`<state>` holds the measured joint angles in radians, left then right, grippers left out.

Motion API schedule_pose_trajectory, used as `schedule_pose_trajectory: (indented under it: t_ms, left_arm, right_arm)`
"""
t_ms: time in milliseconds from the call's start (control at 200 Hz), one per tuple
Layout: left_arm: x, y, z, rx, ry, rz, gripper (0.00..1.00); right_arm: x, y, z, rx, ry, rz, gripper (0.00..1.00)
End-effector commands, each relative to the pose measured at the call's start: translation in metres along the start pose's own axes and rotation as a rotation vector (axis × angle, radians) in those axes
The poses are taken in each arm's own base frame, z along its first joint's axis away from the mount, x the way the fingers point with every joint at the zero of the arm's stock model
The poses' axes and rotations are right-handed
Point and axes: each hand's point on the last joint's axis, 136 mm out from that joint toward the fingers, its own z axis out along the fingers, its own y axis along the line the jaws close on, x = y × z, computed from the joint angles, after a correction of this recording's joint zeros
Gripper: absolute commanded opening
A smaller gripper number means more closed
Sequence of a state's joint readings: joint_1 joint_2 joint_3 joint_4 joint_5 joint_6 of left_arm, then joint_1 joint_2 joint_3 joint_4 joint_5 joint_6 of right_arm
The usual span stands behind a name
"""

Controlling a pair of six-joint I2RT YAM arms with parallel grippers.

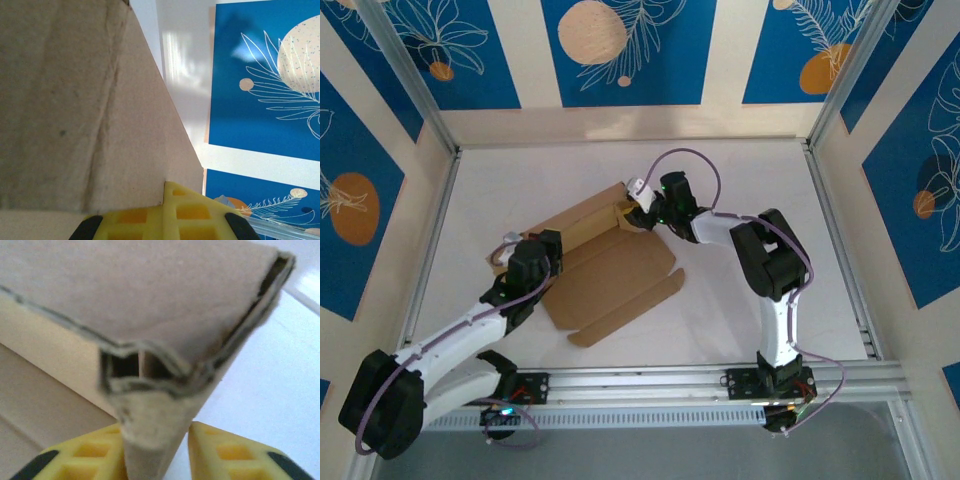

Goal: Fold the paper box

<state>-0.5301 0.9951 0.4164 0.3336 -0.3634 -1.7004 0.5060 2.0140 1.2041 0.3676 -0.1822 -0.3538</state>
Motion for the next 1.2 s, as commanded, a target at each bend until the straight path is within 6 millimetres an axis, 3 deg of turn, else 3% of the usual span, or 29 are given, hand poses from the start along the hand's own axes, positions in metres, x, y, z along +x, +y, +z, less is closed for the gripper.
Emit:
schedule_pose_trajectory:
  t_ms: [0,280,615,790,1196]
  left_arm:
    - [0.009,0.002,-0.001,-0.001,0.060,-0.016,0.00]
    - [0.006,-0.004,-0.005,0.010,0.047,-0.019,0.00]
    - [-0.001,-0.011,-0.011,0.022,0.017,-0.023,0.00]
    - [-0.009,-0.014,-0.012,0.020,-0.001,-0.044,0.00]
    - [-0.038,-0.013,-0.014,0.005,-0.065,-0.050,0.00]
  right_arm:
    - [-0.003,0.010,0.011,0.006,0.003,0.003,0.24]
    - [0.006,0.002,0.021,0.182,0.083,-0.015,0.09]
    - [0.014,-0.021,0.018,0.400,0.173,-0.035,0.09]
    - [0.011,-0.011,0.015,0.332,0.131,-0.012,0.10]
    - [-0.005,0.009,-0.016,0.058,-0.031,0.079,0.10]
